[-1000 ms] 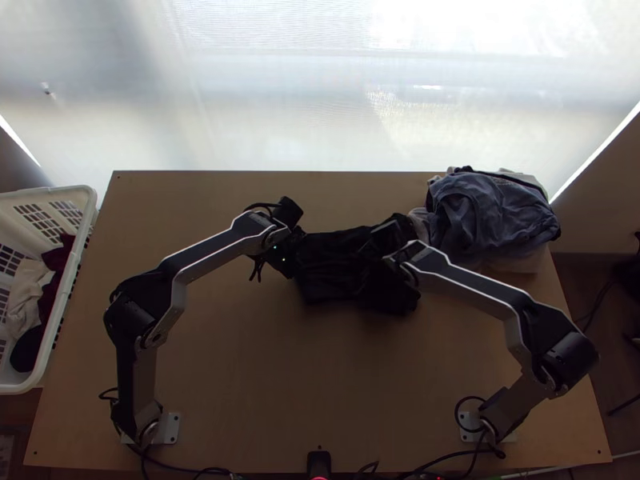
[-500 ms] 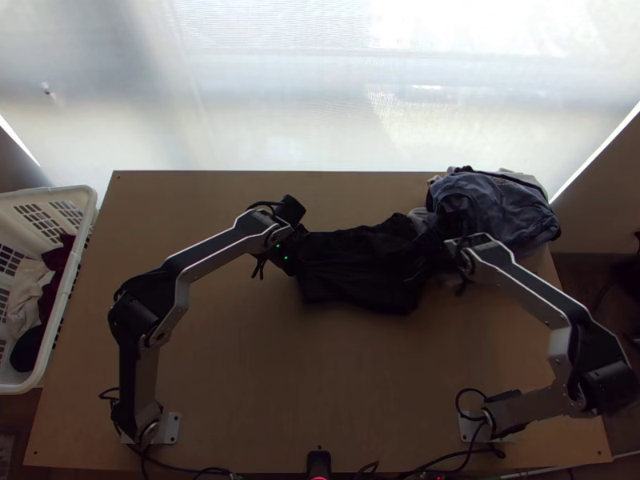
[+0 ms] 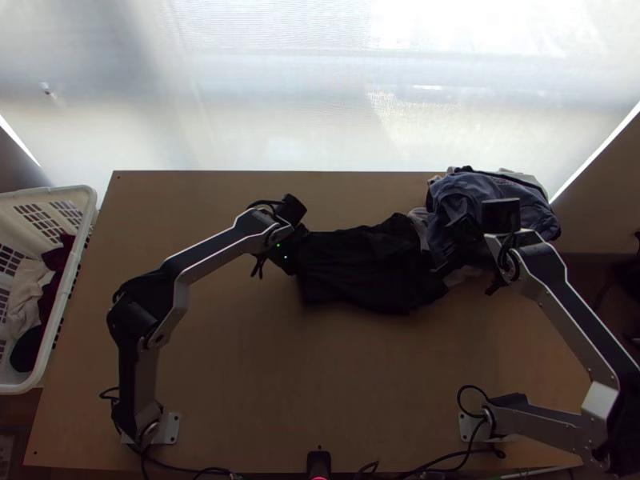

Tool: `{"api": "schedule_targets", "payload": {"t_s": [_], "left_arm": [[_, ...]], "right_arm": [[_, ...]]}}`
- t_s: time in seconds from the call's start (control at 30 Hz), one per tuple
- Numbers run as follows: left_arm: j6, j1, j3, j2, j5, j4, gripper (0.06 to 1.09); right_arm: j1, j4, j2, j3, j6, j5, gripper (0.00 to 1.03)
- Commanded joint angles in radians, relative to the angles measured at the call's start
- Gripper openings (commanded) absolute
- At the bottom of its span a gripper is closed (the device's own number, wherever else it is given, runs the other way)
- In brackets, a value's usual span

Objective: Fold the t-shirt

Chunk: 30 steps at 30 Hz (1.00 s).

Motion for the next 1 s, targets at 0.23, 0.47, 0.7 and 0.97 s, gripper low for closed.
{"api": "schedule_targets", "payload": {"t_s": [0.23, 0.47, 0.7, 0.97], "left_arm": [[-0.042, -0.012, 0.013, -0.194, 0.008, -0.011, 1.04], [-0.062, 0.122, -0.009, -0.317, 0.008, -0.018, 1.04], [-0.063, 0.275, -0.027, -0.435, 0.007, -0.029, 1.04], [-0.052, 0.386, -0.059, -0.496, 0.008, -0.029, 1.04]], "right_arm": [[0.363, -0.041, -0.074, -0.079, 0.097, 0.158, 0.85], [0.683, 0.168, -0.029, -0.214, 0.135, 0.46, 0.98], [0.892, 0.445, 0.1, -0.309, 0.056, 0.679, 0.98], [0.961, 0.729, 0.275, -0.326, -0.112, 0.779, 0.99]]}}
